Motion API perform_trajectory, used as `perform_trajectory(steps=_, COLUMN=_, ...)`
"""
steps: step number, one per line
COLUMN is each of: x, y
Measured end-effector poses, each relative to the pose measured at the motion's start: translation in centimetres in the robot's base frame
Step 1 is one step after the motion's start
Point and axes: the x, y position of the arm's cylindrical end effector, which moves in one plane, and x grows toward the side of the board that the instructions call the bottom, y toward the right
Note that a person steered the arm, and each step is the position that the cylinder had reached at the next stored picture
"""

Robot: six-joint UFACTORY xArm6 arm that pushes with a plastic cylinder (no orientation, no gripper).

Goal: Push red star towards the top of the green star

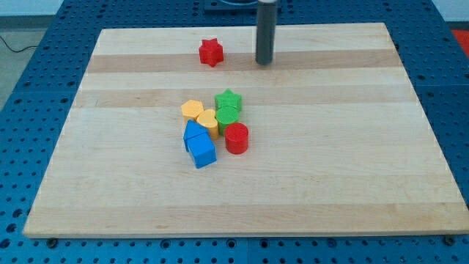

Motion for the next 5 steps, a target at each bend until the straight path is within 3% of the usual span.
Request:
perform_trajectory(steps=1, x=-4.7, y=-3.5)
perform_trajectory(steps=3, x=-5.3, y=-14.3)
perform_trajectory(steps=4, x=-3.0, y=-12.7)
perform_trajectory(steps=5, x=-0.7, y=-7.2)
